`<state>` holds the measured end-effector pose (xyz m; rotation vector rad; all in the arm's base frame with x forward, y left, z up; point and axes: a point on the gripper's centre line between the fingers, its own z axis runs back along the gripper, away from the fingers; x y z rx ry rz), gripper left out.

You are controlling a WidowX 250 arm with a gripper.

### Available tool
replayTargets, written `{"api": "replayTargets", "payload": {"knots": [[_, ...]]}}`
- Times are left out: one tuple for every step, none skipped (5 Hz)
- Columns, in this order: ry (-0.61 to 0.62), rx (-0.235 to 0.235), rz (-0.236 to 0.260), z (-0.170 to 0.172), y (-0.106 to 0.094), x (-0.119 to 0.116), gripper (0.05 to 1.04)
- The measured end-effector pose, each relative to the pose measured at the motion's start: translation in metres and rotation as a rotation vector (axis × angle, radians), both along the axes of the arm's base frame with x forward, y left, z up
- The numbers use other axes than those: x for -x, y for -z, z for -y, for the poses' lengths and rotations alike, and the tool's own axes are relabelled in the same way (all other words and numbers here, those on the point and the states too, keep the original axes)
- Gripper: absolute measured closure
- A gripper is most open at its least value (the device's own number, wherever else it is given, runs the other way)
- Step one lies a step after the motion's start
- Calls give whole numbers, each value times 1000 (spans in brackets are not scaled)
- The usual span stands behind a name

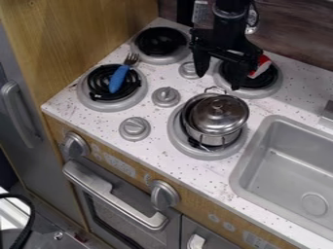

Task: Moved the blue fork to the upper left burner

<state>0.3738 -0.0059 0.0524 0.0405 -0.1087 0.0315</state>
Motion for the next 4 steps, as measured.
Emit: {"api": "replayTargets", "payload": {"knots": [[0, -1, -38, 0, 14, 4, 83], [-69, 0, -28, -29, 13, -8, 83], [-196, -9, -17, -86, 11, -23, 83], [-286, -19, -2, -132, 8, -31, 83]]}}
